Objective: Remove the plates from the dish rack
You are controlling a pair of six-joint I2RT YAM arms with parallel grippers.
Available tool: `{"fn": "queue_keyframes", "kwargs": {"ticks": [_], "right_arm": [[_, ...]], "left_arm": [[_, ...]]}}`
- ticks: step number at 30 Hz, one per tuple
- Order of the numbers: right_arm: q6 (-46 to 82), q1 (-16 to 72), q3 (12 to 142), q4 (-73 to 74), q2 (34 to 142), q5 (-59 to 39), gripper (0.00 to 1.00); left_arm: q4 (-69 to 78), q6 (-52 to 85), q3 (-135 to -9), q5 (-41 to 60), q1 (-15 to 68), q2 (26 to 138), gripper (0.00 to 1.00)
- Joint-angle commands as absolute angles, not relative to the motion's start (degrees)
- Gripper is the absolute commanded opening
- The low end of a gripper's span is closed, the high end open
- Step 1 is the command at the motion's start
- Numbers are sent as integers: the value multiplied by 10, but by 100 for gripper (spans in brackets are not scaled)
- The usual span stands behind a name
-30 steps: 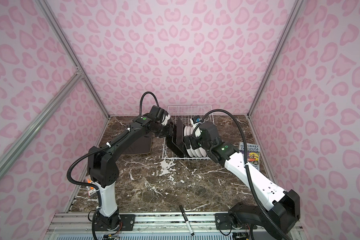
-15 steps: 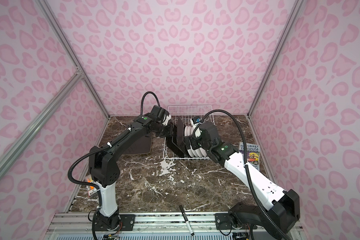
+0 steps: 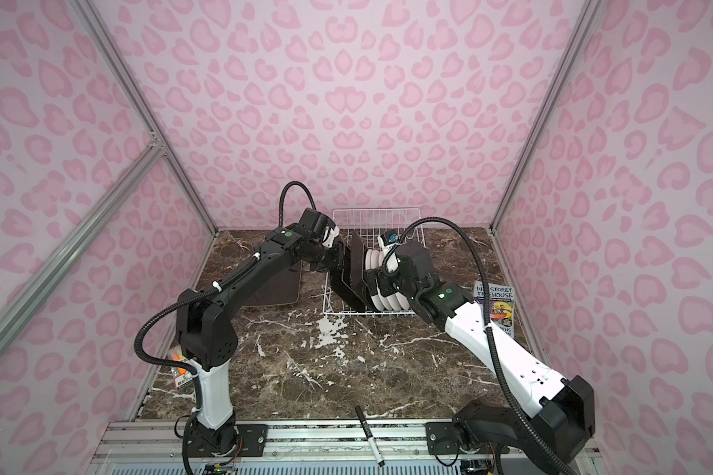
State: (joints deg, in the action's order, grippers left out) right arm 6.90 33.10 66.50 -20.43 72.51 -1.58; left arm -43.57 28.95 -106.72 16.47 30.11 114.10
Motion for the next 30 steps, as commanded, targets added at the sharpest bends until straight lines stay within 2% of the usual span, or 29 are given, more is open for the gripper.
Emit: {"fn": "queue_keyframes", "kwargs": {"ticks": [1,6,30], "right_arm": [[70,330,661,-186,724,-17,99],[69,331,660,-182,721,-17,99],[71,330,656,-171,720,-17,99]], "left_arm": [[-496,256,-1065,117,301,1145,17],[-497,263,-1065,115,301,1138,4],[-471,296,-1084,166,296,1098,4]]}}
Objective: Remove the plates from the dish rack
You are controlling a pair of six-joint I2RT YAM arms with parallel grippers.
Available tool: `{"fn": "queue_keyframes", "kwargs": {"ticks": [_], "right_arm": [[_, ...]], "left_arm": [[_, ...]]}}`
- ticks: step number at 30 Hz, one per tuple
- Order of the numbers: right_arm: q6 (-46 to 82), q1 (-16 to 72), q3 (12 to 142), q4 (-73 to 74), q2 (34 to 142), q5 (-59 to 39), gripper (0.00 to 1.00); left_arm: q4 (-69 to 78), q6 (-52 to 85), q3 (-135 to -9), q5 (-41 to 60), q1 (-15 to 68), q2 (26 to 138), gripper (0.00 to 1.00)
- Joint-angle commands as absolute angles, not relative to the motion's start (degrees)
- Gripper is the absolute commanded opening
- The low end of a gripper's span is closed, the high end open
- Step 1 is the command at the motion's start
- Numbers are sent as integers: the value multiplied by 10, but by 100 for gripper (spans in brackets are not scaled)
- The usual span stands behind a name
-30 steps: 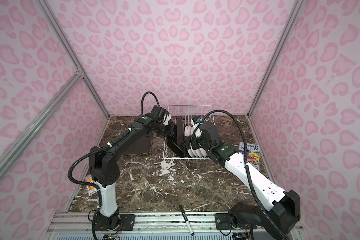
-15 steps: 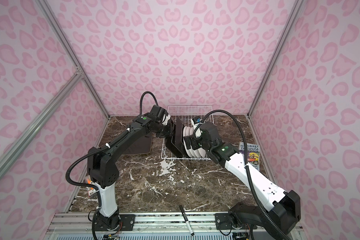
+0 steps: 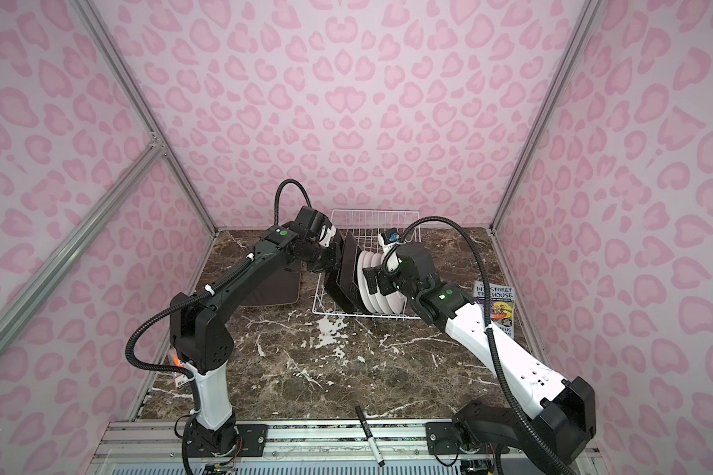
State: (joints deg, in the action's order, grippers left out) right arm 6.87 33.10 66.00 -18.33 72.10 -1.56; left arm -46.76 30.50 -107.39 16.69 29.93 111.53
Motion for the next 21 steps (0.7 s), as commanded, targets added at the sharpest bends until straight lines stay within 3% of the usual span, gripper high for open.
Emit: {"fn": "queue_keyframes", "kwargs": {"ticks": [1,21], "right_arm": [[71,331,655,-170,720,-17,99],[71,331,657,-160,725,-23,99]], "left_arm": [[-468,297,-1084,168,295,1095,3],[-442,325,-1080,207,278,1059,4]]}}
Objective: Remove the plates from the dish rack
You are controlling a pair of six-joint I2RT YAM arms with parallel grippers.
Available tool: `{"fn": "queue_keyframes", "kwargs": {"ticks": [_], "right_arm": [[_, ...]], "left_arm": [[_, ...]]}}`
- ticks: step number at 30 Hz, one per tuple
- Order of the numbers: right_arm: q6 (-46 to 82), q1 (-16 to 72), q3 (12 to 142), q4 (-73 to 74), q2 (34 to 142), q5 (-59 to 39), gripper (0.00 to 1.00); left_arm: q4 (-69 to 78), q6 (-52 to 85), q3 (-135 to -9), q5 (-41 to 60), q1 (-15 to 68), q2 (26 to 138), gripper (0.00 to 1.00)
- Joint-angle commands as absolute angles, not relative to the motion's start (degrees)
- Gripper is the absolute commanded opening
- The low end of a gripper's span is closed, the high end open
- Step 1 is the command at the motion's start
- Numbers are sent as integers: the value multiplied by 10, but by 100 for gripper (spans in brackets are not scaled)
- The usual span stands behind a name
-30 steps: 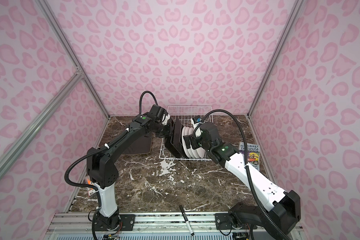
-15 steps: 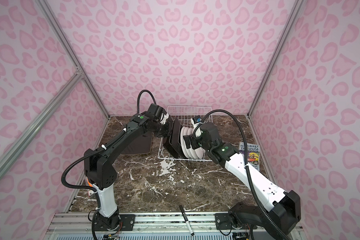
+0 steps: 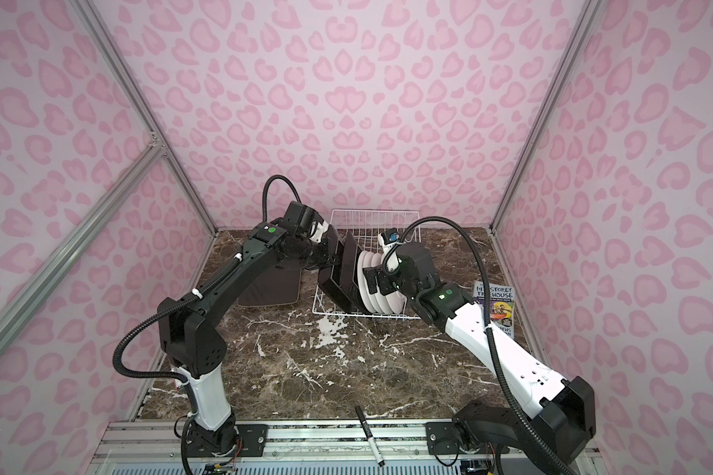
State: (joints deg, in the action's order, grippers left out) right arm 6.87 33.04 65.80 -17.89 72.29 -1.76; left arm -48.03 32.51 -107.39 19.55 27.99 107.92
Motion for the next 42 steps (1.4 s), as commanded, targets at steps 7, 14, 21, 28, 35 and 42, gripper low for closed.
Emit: {"fn": "queue_keyframes", "kwargs": {"ticks": [7,14,21,28,35,42], "right_arm": [[72,331,662,-159,730,-28,99],[76,331,663,-157,728,-30,99],[79,330,661,-157,726,-30,99],[82,331,659,-148,730,-35,99],[85,331,664,-145,736,-42,99],[88,331,667,-146,739,-43,99]], "left_arm": [[-438,328,-1076,208,269,1039,4],[-436,325,-1071,209,262,1029,4],[-444,318,-1069,206,260,1018,4],[-444,309,-1065,205,257,1003,4],[-449,298,-1066,199,248,988,4],[-433,273,-1072,205,232,970,4]]}}
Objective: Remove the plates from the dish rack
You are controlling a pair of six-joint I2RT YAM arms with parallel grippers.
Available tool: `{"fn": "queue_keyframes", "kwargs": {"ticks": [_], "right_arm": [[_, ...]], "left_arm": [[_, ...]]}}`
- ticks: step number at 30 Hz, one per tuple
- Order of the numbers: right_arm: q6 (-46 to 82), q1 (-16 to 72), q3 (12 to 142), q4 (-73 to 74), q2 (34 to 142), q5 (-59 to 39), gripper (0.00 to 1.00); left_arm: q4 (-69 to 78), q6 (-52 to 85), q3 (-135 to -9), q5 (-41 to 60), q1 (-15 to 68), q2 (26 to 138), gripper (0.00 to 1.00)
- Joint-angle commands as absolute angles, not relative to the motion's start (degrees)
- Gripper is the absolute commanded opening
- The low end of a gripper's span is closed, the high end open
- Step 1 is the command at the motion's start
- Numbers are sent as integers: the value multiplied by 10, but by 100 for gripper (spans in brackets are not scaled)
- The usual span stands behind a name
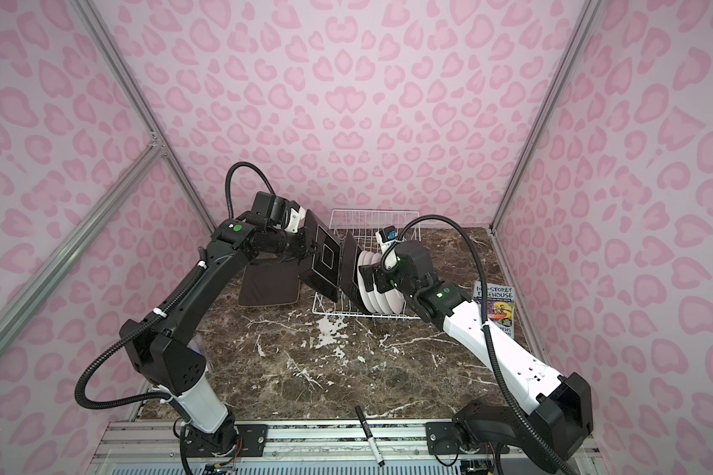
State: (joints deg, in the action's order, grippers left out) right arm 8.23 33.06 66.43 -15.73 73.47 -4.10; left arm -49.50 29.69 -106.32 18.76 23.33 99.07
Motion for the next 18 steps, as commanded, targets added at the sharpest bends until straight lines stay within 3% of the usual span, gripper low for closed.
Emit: {"fn": "queue_keyframes", "kwargs": {"ticks": [1,18], "right_arm": [[89,330,668,-146,740,-43,99],[125,316,698,-156,744,-77,99]], "left_arm": [[-428,267,-1072,207,232,967,4],[-388,81,-1074,105,232,909,4]]}}
